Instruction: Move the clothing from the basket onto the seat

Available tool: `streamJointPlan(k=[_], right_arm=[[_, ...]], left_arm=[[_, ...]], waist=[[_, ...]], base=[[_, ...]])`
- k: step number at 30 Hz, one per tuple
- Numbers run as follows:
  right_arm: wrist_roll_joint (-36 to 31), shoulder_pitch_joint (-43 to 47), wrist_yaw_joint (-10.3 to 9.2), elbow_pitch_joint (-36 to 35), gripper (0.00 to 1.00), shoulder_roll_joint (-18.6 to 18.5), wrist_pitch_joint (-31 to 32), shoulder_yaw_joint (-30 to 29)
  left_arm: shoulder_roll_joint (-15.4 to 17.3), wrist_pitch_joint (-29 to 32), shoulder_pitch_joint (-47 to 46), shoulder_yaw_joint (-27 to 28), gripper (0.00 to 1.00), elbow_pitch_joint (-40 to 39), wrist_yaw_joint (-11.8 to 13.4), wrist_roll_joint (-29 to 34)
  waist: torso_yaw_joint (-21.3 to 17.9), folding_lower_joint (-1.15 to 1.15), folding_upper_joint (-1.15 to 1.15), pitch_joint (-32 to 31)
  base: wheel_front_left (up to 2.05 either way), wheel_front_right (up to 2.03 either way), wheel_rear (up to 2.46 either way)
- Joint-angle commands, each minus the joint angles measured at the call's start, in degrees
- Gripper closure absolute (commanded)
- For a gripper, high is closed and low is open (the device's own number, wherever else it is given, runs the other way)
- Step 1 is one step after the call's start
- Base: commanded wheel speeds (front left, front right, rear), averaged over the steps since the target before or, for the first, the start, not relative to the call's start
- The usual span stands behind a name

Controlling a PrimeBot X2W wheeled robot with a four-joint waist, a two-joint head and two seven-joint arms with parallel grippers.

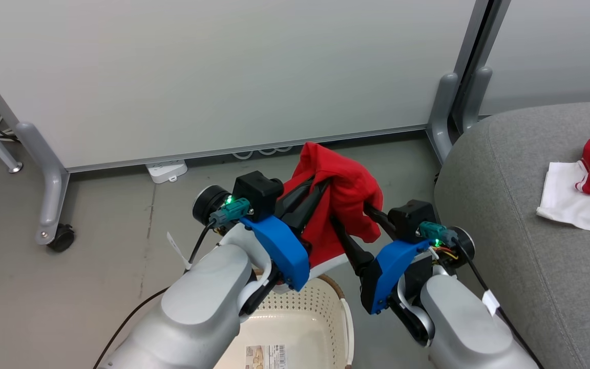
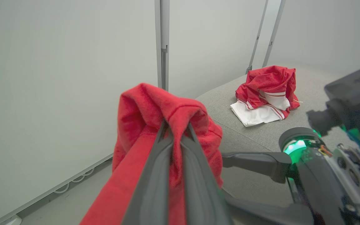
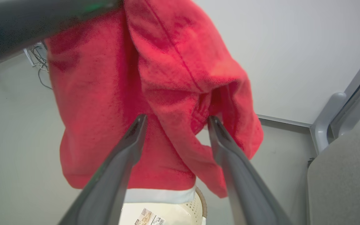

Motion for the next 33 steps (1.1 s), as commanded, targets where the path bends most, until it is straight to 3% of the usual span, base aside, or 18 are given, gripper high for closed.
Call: streamJointPlan(k=[1, 12, 15, 33], right_arm=[[0.52, -1.7, -0.04, 1.32, 0.0, 0.11, -0.38, 0.49], [6.0, -8.44, -0.04, 11.09, 0.0, 0.79, -3.49, 8.11], [8.48, -9.2, -0.05, 11.8, 1.0, 0.77, -4.17, 10.54], [14.99, -11.93, -0.04, 17.23, 1.0, 0.78, -8.01, 17.63]], left_arm=[[0.06, -0.25, -0.69, -0.36, 1.0, -0.43, -0.26, -0.32], [0.04, -0.27, -0.07, -2.76, 1.0, -2.04, -0.26, -2.33], [0.04, -0.28, 0.11, -3.06, 1.0, -2.05, -0.26, -2.71], [0.04, -0.28, 0.31, -1.97, 1.0, -0.69, -0.22, -2.13]], waist=[[0.1, 0.0, 0.0, -0.04], [0.54, 0.0, 0.0, -1.18], [0.55, 0.0, 0.0, -1.46], [-0.66, 0.0, 0.0, -1.91]], base=[[0.0, 0.0, 0.0], [0.0, 0.0, 0.0], [0.0, 0.0, 0.0], [0.0, 0.0, 0.0]])
